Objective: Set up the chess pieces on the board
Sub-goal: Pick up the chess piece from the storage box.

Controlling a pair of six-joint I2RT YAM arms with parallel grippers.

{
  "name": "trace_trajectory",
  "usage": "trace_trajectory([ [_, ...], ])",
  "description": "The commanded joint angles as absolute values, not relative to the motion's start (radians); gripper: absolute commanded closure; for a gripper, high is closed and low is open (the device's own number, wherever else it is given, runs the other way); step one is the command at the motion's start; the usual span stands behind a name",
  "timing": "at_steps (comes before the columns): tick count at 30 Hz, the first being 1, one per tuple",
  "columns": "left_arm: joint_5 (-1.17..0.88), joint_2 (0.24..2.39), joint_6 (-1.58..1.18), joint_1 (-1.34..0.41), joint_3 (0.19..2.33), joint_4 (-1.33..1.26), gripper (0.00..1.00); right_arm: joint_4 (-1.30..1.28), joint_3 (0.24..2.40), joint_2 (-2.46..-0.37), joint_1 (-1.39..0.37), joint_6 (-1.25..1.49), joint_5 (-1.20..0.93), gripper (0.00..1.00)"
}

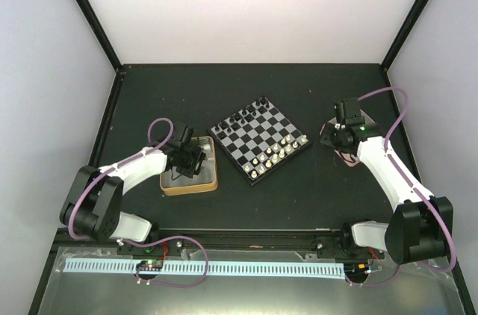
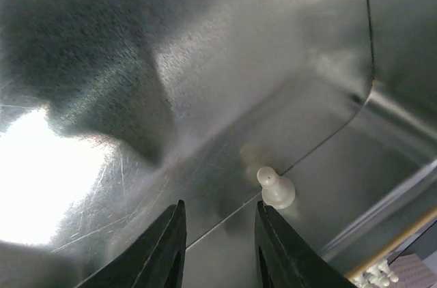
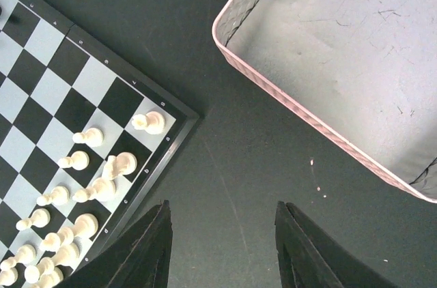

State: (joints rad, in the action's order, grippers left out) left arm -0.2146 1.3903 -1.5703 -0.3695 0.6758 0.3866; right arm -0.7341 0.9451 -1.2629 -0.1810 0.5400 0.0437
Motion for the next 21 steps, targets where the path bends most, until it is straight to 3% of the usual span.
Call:
trace_trajectory([
  [1,-0.206,1.407,-1.675,-0.377,0.672,0.337,0.71,-0.715,0.950,-1.250,-0.182,0.520,0.075,0.56],
  [11,-0.200,1.491,-1.721,-0.387,0.700,0.282,0.68,-0.707,0.941,-1.259,-0.182,0.513,0.073,0.56],
  [21,-0.195,1.557,-1.712,-0.393,0.731,0.247,0.72,-0.707,0.940,-1.261,-0.182,0.508,0.083,0.56],
])
